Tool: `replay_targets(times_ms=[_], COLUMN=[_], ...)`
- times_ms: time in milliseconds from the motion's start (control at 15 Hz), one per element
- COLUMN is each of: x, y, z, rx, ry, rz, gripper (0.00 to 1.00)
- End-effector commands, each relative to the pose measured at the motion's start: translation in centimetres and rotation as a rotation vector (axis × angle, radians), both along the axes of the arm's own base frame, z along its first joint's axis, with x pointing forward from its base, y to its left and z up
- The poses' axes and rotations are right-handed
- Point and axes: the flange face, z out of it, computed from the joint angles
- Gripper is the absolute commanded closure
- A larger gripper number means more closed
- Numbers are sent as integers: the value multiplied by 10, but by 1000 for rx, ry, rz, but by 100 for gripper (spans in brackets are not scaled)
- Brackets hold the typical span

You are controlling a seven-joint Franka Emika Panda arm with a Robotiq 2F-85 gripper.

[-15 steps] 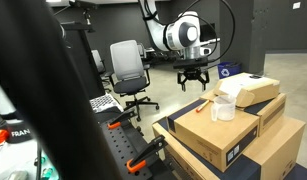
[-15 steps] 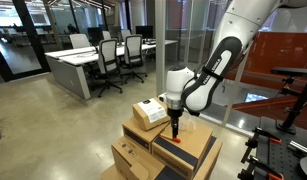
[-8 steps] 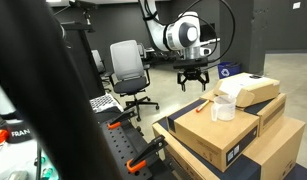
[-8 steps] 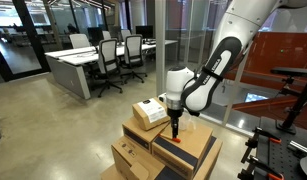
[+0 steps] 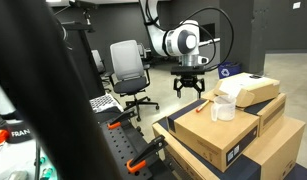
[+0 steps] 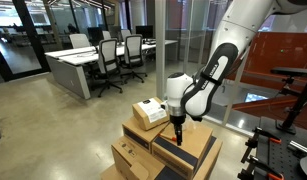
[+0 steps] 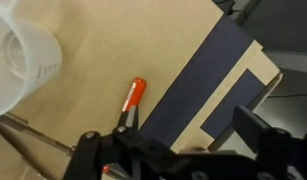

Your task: Put the marker in the jug

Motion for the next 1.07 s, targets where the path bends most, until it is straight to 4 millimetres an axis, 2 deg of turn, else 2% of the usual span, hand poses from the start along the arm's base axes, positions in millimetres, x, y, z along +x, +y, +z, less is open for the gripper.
replay_targets(times_ms=[0, 467, 1000], x=[-5, -19, -14], y=[-2, -15, -20], z=[-7, -13, -15], rx=[32, 11, -22], ry=[32, 53, 53], rz=[8, -48, -144], gripper=[0, 0, 0])
